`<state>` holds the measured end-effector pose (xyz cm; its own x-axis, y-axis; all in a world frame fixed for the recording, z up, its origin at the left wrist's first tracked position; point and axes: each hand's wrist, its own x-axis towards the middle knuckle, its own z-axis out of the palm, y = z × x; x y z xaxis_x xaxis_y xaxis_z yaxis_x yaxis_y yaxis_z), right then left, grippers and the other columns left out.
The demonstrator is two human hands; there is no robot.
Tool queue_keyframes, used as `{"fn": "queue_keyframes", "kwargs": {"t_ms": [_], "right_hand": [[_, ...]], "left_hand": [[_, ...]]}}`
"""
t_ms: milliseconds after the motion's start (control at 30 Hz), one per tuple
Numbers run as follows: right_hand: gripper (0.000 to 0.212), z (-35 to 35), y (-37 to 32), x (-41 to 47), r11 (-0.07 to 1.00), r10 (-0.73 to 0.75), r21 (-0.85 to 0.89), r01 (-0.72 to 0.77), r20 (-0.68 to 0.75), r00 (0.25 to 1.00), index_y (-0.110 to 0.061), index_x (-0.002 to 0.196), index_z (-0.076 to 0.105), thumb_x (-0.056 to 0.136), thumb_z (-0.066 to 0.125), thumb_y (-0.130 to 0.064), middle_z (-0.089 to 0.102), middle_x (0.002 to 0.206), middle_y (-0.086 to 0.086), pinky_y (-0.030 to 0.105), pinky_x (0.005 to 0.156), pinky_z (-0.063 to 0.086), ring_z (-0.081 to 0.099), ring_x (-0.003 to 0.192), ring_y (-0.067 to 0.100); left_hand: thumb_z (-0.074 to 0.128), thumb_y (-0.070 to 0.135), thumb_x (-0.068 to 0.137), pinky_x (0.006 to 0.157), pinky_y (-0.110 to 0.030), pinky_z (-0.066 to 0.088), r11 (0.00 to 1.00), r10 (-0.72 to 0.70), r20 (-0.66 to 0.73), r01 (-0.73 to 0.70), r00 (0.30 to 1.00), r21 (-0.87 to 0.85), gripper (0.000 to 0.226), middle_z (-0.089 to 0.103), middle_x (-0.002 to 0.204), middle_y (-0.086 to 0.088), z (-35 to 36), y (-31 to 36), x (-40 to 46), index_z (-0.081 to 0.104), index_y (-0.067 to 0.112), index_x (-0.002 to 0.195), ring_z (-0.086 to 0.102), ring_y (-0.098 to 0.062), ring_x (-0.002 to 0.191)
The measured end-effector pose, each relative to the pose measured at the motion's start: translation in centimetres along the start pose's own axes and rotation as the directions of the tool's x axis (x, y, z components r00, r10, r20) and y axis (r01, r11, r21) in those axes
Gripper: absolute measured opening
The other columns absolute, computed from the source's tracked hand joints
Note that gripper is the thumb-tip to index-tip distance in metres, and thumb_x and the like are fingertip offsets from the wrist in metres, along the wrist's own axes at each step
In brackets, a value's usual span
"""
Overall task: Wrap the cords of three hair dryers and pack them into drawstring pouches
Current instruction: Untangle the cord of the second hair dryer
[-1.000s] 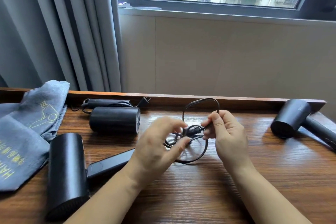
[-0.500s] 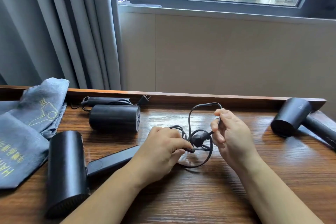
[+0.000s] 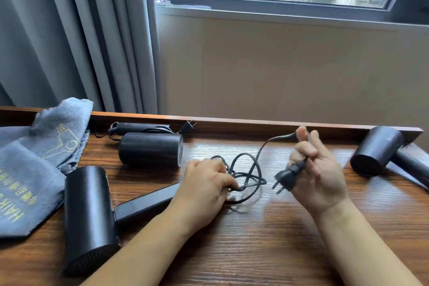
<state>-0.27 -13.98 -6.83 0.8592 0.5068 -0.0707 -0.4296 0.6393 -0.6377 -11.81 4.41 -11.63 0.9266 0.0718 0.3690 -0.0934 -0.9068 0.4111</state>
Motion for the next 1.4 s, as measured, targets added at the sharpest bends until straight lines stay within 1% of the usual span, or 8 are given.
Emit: {"fn": "queue_keyframes", "kwargs": {"t_ms": [100, 200, 333, 433, 567, 867, 1133, 1400], "right_hand": [[0.028, -1.9, -0.6, 1.5, 0.99, -0.103, -0.112, 0.085, -0.169, 0.98, -0.018, 0.101, 0.063, 0.103, 0.041, -0.036, 0.042, 0.051, -0.009, 0.014, 0.031, 0.017, 0.024, 0.031, 0.004], [0.027, -2.8, 0.3, 2.4, 0.819, -0.315, -0.563, 0.109, -0.283, 0.906, -0.017, 0.099, 0.065, 0.105, 0.043, -0.031, 0.04, 0.05, -0.007, 0.02, 0.039, 0.022, 0.026, 0.037, 0.005], [0.027, -2.9, 0.9, 1.9, 0.622, -0.431, -0.773, 0.122, -0.209, 0.878, -0.023, 0.083, 0.066, 0.101, 0.052, -0.035, 0.038, 0.057, -0.005, 0.032, 0.046, 0.043, 0.038, 0.044, 0.019], [0.025, -3.0, 0.6, 1.3, 0.371, -0.502, -0.922, 0.112, -0.097, 0.86, -0.028, 0.092, 0.07, 0.103, 0.049, -0.038, 0.049, 0.057, -0.002, 0.029, 0.047, 0.043, 0.047, 0.049, 0.016], [0.023, -3.5, 0.8, 1.7, 0.245, -0.468, -0.963, 0.112, -0.017, 0.883, -0.031, 0.096, 0.068, 0.104, 0.047, -0.032, 0.051, 0.053, -0.011, 0.03, 0.053, 0.042, 0.047, 0.05, 0.014], [0.029, -4.9, 0.5, 2.7, -0.218, -0.477, -0.973, 0.073, 0.172, 0.862, -0.029, 0.102, 0.073, 0.101, 0.049, -0.012, 0.052, 0.09, -0.003, 0.054, 0.095, 0.044, 0.054, 0.101, 0.029], [0.029, -5.0, 1.4, 3.0, -0.294, -0.189, -0.877, 0.38, 0.444, 0.876, -0.029, 0.09, 0.072, 0.093, 0.06, -0.004, 0.062, 0.091, -0.011, 0.047, 0.09, 0.047, 0.059, 0.097, 0.023], [0.028, -2.7, 2.5, 0.7, 0.07, 0.133, -0.901, 0.429, 0.434, 0.891, -0.033, 0.094, 0.067, 0.097, 0.058, -0.007, 0.07, 0.091, -0.014, 0.018, 0.083, 0.046, 0.065, 0.09, 0.005]], "left_hand": [[0.054, 0.017, 0.084, 0.082, -0.032, 0.045, 0.987, -0.097, -0.128, 0.079, 0.987, -0.139, 0.028, 0.058, 0.089, 0.014, -0.3, 0.0, 0.2, 0.078, 0.029, 0.091, 0.055, -0.006, 0.084], [0.057, 0.001, 0.089, 0.08, -0.013, 0.045, 0.928, -0.219, -0.2, 0.141, 0.955, -0.344, 0.03, 0.064, 0.091, 0.013, -1.1, 0.2, 0.2, 0.077, 0.024, 0.091, 0.059, 0.0, 0.09], [0.056, 0.003, 0.095, 0.056, -0.009, 0.037, 0.842, -0.378, -0.184, 0.254, 0.907, -0.476, 0.031, 0.066, 0.078, 0.014, -1.7, 0.6, 0.1, 0.072, 0.027, 0.107, 0.053, 0.005, 0.055], [0.054, 0.008, 0.096, 0.056, -0.02, 0.044, 0.801, -0.439, -0.166, 0.301, 0.883, -0.518, 0.029, 0.07, 0.075, 0.007, -1.7, 0.5, 0.2, 0.069, 0.031, 0.107, 0.055, -0.005, 0.055], [0.047, 0.007, 0.1, 0.061, -0.021, 0.049, 0.693, -0.515, -0.104, 0.342, 0.851, -0.635, 0.031, 0.069, 0.073, 0.003, -1.8, 0.6, 0.3, 0.07, 0.028, 0.1, 0.064, -0.009, 0.068], [0.036, 0.0, 0.097, 0.052, -0.016, 0.043, 0.505, -0.604, -0.114, 0.268, 0.788, -0.821, 0.031, 0.055, 0.063, 0.003, -2.6, 1.0, 0.7, 0.063, 0.007, 0.083, 0.054, -0.001, 0.052], [0.042, 0.019, 0.101, 0.064, -0.037, 0.044, 0.375, -0.583, 0.027, 0.299, 0.812, -0.878, 0.035, 0.048, 0.073, -0.012, -2.3, 0.4, 1.0, 0.068, 0.013, 0.079, 0.05, -0.028, 0.071], [0.038, 0.033, 0.1, 0.065, -0.04, 0.051, 0.435, -0.645, 0.01, 0.378, 0.764, -0.817, 0.034, 0.05, 0.066, 0.003, -1.7, 0.5, 1.0, 0.063, 0.019, 0.083, 0.052, -0.014, 0.063]]}}
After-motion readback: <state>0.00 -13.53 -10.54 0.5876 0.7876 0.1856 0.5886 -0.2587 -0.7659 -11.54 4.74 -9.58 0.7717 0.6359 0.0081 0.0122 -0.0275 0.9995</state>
